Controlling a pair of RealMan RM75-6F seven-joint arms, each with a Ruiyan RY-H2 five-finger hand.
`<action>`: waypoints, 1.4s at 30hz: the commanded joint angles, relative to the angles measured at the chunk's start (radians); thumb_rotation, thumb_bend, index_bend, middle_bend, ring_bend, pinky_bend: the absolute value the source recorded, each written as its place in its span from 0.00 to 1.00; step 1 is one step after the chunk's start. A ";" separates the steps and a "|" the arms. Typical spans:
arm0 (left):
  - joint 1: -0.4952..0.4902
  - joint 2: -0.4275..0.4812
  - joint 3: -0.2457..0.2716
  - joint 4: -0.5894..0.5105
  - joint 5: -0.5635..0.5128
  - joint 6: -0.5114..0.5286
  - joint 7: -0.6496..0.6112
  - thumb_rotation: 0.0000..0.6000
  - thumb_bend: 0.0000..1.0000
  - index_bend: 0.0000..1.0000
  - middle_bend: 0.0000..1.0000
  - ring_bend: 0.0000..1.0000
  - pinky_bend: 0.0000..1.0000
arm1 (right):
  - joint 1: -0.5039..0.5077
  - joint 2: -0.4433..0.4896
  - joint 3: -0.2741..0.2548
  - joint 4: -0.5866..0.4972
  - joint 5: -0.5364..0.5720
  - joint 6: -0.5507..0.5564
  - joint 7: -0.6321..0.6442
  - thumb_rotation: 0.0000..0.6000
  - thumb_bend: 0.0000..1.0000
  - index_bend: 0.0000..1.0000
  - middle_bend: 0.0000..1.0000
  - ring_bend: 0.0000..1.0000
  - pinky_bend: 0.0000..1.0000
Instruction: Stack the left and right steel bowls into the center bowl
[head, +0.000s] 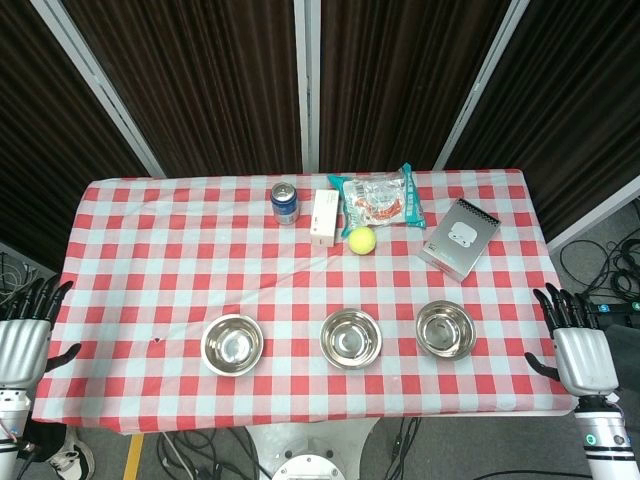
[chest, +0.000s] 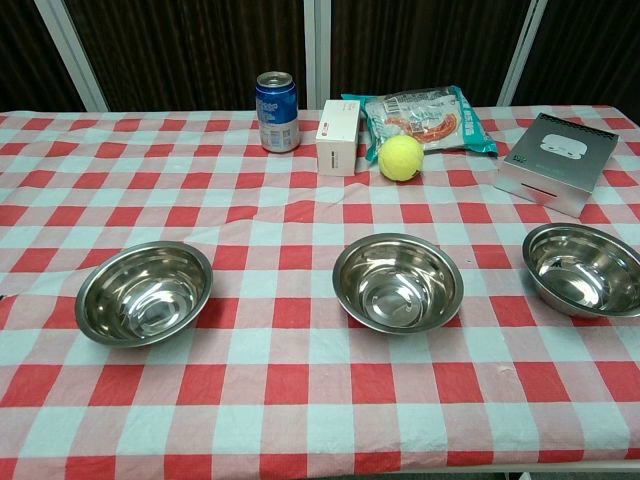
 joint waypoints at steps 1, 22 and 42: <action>0.001 0.000 0.003 -0.003 -0.001 -0.004 0.001 1.00 0.16 0.15 0.15 0.07 0.18 | 0.000 0.001 0.001 0.000 -0.004 0.003 0.005 1.00 0.10 0.00 0.00 0.00 0.00; -0.003 -0.017 0.014 0.024 -0.009 -0.037 -0.029 1.00 0.16 0.15 0.15 0.07 0.18 | 0.056 -0.075 -0.082 0.089 -0.170 -0.060 -0.012 1.00 0.16 0.26 0.30 0.39 0.43; 0.017 -0.034 0.016 0.084 -0.024 -0.033 -0.088 1.00 0.16 0.15 0.15 0.07 0.18 | 0.118 -0.127 -0.070 0.031 -0.083 -0.205 -0.264 1.00 0.17 0.40 0.41 0.79 0.78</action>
